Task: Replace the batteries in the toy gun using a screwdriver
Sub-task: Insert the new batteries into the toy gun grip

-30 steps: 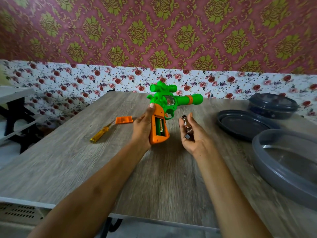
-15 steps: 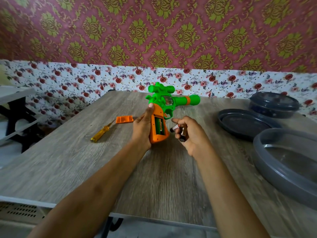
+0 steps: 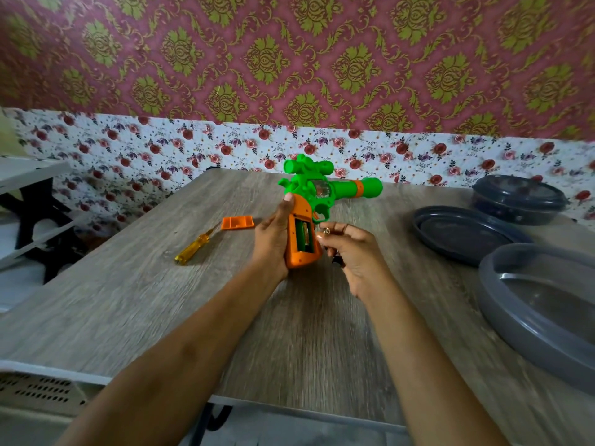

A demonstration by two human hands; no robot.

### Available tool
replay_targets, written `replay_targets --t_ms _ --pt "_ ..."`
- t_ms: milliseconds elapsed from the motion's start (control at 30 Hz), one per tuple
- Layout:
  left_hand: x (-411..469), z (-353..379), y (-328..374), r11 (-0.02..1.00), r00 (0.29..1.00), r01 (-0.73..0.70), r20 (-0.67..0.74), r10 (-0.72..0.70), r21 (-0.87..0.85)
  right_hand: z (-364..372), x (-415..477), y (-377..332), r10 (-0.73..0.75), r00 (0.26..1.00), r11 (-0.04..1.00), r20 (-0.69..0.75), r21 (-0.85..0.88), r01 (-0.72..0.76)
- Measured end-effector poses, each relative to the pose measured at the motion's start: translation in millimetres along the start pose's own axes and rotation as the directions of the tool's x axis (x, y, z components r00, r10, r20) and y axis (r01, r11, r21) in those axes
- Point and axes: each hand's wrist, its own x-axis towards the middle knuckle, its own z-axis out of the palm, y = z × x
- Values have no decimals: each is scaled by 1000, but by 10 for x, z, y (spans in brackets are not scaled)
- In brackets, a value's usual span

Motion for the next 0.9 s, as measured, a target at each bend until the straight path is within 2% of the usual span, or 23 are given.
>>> replay_targets --t_ms 100,267,367,433,533,633,800,833,900 --pt "12 -9 -2 1000 1000 3 -19 -2 20 -40 4 -16 -122 991 991 -58 48 125" --pt "58 -15 -18 1000 1000 1 -20 0 20 -1 -25 -50 -301 954 941 -16 159 299" --pt "126 -33 -50 1000 1000 10 -8 -10 -22 27 -27 -23 -438 899 899 -25 -46 436" --pt "167 -48 -60 999 1000 22 -16 -22 -29 32 -19 12 -533 846 827 0 -212 521" --pt "208 -74 -50 998 998 57 -36 -58 -21 17 -7 34 -602 797 731 54 -363 577" --pt "233 -72 -48 996 995 94 -46 -94 5 29 -21 50 -657 742 590 130 -523 614" --pt "242 -84 -83 998 998 59 5 -59 18 -10 -70 -49 -781 614 410 111 -651 639" --pt "273 -102 -86 999 999 52 10 -52 14 -28 -66 -67 -791 600 382 118 -671 635" --pt "323 -133 -94 998 998 55 26 -55 0 -42 -69 -76 -766 618 341 177 -703 624"
